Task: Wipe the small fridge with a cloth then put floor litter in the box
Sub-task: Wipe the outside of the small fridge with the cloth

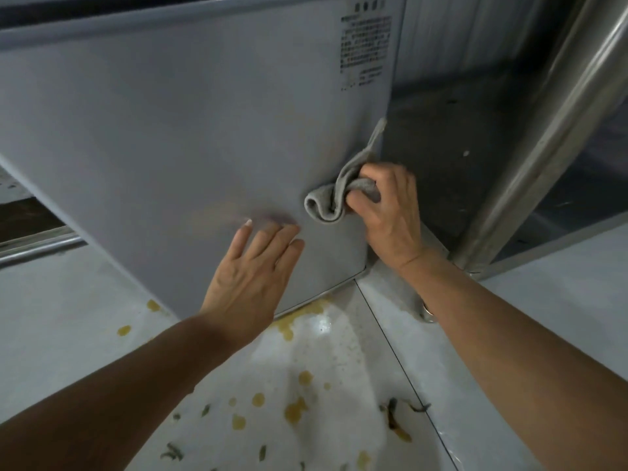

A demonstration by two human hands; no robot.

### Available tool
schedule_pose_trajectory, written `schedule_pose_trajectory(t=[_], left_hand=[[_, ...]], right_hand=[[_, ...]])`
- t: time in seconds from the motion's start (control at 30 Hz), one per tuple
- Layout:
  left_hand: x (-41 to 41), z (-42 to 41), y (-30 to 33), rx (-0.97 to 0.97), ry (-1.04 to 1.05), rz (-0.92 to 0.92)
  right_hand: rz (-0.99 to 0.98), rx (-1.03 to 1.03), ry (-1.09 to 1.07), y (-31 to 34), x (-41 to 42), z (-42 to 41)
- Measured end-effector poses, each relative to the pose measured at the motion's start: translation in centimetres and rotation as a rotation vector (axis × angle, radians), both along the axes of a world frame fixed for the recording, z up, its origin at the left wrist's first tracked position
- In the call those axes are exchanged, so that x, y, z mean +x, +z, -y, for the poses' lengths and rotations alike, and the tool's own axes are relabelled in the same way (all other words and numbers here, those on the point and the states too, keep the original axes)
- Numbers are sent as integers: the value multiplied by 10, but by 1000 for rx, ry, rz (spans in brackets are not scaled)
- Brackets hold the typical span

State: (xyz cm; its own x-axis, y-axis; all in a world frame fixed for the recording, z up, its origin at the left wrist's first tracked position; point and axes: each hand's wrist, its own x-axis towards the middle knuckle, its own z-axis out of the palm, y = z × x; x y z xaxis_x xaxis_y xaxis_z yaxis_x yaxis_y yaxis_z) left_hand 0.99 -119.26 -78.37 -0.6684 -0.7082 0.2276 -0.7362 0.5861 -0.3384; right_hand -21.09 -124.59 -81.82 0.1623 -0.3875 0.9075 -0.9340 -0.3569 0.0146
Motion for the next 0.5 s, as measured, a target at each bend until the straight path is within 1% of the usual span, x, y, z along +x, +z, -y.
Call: schedule_pose_trajectory(t=[0.07,0.13,0.2,0.27,0.37,0.4,0.47,0.5], left_hand=[[-1,3,-5,-19,-10,12],[0,4,-13,-32,-20,45],[2,3,-21,-28,-32,89],[5,1,-27,-23,-48,139],[7,-3,-31,8,-54,158],[7,-2,-31,4,-60,151],[6,0,-28,-2,-74,135],[6,2,-27,-7,-81,129]], right_hand=[[41,-3,-13,-7,1,3],[77,40,-31,-32,4,0],[120,156,-64,-55,3,-5],[145,319,-83,-68,0,-12],[130,510,-66,-72,-3,-25],[153,555,-54,-70,-4,-27],[293,609,-34,-62,-5,-27],[366,576,-30,-58,-3,-25]])
